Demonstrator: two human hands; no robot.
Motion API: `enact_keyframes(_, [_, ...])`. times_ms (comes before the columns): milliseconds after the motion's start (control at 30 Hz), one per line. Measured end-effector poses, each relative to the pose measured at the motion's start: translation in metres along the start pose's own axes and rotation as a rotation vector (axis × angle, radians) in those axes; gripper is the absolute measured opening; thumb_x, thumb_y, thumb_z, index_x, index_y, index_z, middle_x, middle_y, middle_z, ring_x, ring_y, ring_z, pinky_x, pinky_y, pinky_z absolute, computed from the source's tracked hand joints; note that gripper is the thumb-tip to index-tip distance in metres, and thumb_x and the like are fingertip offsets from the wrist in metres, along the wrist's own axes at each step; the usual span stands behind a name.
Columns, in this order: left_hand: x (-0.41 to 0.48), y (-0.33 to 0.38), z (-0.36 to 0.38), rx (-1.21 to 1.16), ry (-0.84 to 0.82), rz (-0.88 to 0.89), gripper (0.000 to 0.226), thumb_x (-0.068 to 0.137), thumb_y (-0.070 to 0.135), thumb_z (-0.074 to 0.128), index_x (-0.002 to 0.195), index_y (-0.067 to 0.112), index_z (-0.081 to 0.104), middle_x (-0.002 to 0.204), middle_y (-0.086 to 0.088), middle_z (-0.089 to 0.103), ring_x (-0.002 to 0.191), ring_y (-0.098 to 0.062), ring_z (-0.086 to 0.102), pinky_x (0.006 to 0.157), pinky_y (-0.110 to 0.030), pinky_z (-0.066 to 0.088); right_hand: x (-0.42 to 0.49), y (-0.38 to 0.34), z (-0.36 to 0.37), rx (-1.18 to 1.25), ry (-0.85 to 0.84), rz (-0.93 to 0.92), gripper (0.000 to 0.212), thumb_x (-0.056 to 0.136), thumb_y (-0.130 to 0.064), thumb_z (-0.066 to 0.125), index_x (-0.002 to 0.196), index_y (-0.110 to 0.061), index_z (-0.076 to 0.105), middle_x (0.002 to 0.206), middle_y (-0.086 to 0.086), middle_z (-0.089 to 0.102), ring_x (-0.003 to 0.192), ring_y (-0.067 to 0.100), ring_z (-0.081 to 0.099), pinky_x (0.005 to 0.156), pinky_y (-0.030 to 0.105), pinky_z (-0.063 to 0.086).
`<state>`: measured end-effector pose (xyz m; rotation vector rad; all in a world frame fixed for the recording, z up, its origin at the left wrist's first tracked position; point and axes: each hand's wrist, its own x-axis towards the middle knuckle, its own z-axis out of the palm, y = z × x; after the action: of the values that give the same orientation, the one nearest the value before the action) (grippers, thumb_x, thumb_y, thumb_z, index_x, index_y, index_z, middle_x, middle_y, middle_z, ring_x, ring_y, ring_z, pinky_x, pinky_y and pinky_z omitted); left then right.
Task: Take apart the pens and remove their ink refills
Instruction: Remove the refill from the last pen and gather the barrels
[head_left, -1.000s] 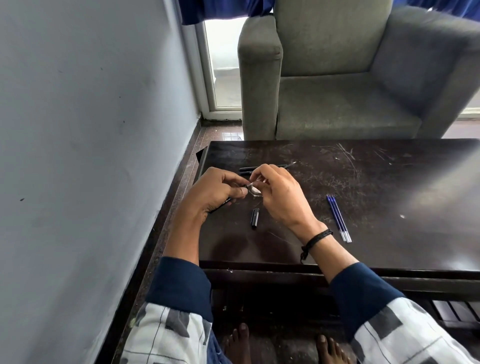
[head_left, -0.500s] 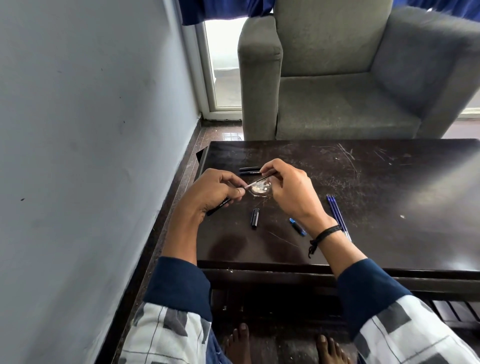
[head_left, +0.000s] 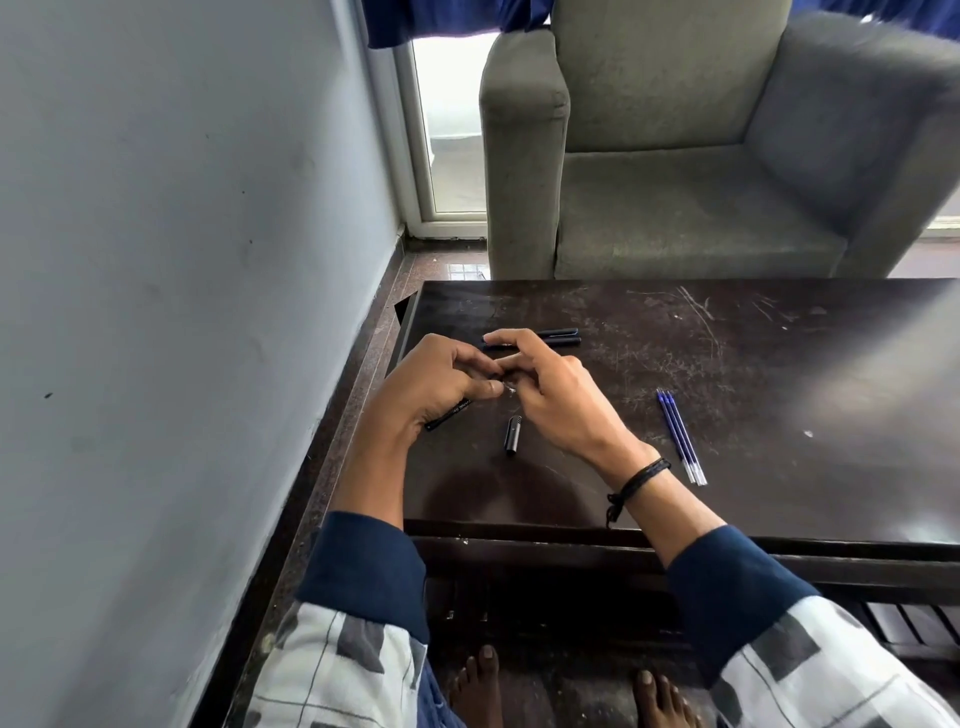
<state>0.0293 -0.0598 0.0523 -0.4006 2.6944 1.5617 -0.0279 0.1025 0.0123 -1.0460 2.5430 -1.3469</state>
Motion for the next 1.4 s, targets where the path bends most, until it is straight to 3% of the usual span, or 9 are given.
enact_keyframes(200, [0.002, 0.001, 0.002, 0.013, 0.054, 0.002, 0.022, 0.079, 0.005, 0.082, 0.1, 0.008, 0.078, 0.089, -0.006, 0.077, 0.075, -0.001, 0.068, 0.075, -0.013, 0.05, -0.003, -0.003, 0.002, -0.084, 0.004, -0.04, 0.066, 0.09, -0.001, 0.045, 0.143, -0.041, 0.043, 0.14, -0.014, 0.059, 0.115, 0.009, 0.065, 0.092, 0.037, 0.053])
enact_keyframes(333, [0.002, -0.001, -0.001, 0.019, 0.074, -0.002, 0.018, 0.08, 0.005, 0.081, 0.097, 0.01, 0.078, 0.079, -0.002, 0.074, 0.058, 0.01, 0.062, 0.059, 0.0, 0.043, 0.0, 0.007, 0.0, -0.195, 0.166, -0.045, 0.053, 0.092, -0.005, 0.052, 0.134, -0.036, 0.052, 0.132, -0.013, 0.061, 0.101, 0.013, 0.069, 0.085, 0.043, 0.056])
enact_keyframes(433, [0.002, 0.0, 0.0, 0.051, 0.046, 0.001, 0.017, 0.082, 0.003, 0.079, 0.098, 0.008, 0.078, 0.083, -0.009, 0.075, 0.055, 0.01, 0.061, 0.058, -0.002, 0.045, 0.004, 0.014, -0.004, -0.2, 0.212, 0.014, 0.035, 0.094, -0.011, 0.057, 0.119, -0.034, 0.063, 0.11, -0.015, 0.072, 0.098, 0.01, 0.069, 0.084, 0.038, 0.055])
enact_keyframes(567, [0.0, 0.003, 0.001, 0.066, 0.032, 0.004, 0.017, 0.083, 0.002, 0.078, 0.099, 0.008, 0.078, 0.082, -0.009, 0.073, 0.061, 0.002, 0.062, 0.059, -0.004, 0.046, 0.004, 0.013, -0.006, -0.223, 0.218, 0.018, 0.032, 0.092, -0.009, 0.057, 0.113, -0.031, 0.068, 0.105, -0.015, 0.074, 0.098, 0.008, 0.069, 0.082, 0.033, 0.054])
enact_keyframes(767, [0.0, 0.0, -0.002, 0.114, 0.019, 0.008, 0.018, 0.084, 0.007, 0.078, 0.098, 0.018, 0.079, 0.076, -0.002, 0.072, 0.069, -0.005, 0.063, 0.071, -0.02, 0.05, 0.004, 0.015, -0.011, -0.329, 0.081, -0.024, 0.035, 0.095, -0.013, 0.061, 0.123, -0.035, 0.062, 0.106, -0.015, 0.074, 0.097, 0.014, 0.07, 0.08, 0.038, 0.055])
enact_keyframes(867, [0.004, -0.004, -0.002, 0.185, 0.021, 0.013, 0.019, 0.08, 0.009, 0.082, 0.094, 0.023, 0.079, 0.08, 0.0, 0.075, 0.08, -0.01, 0.068, 0.09, -0.035, 0.056, 0.004, 0.016, -0.012, -0.356, 0.038, -0.033, 0.04, 0.096, -0.01, 0.059, 0.126, -0.037, 0.061, 0.105, -0.013, 0.073, 0.097, 0.011, 0.069, 0.08, 0.039, 0.056])
enact_keyframes(967, [0.006, -0.006, 0.0, 0.27, -0.019, 0.0, 0.022, 0.077, 0.013, 0.085, 0.086, 0.031, 0.078, 0.084, 0.001, 0.075, 0.088, -0.017, 0.071, 0.095, -0.047, 0.056, 0.003, 0.014, -0.011, -0.385, -0.014, -0.035, 0.044, 0.095, -0.008, 0.057, 0.129, -0.037, 0.059, 0.105, -0.012, 0.072, 0.1, 0.013, 0.068, 0.08, 0.038, 0.055])
enact_keyframes(1300, [0.008, -0.007, 0.0, 0.294, -0.015, 0.021, 0.015, 0.082, 0.019, 0.081, 0.089, 0.032, 0.079, 0.087, -0.003, 0.073, 0.089, -0.022, 0.069, 0.091, -0.048, 0.056, 0.004, 0.016, -0.011, -0.34, 0.014, 0.023, 0.035, 0.095, -0.023, 0.062, 0.126, -0.038, 0.059, 0.11, -0.016, 0.068, 0.097, 0.012, 0.065, 0.084, 0.038, 0.053])
enact_keyframes(1400, [0.009, -0.008, -0.001, 0.285, 0.004, 0.015, 0.014, 0.085, 0.015, 0.079, 0.094, 0.027, 0.078, 0.083, 0.001, 0.075, 0.084, -0.013, 0.068, 0.093, -0.042, 0.056, 0.004, 0.017, -0.01, -0.336, 0.061, 0.032, 0.034, 0.093, -0.026, 0.065, 0.124, -0.036, 0.059, 0.115, -0.015, 0.062, 0.094, 0.013, 0.064, 0.082, 0.039, 0.053])
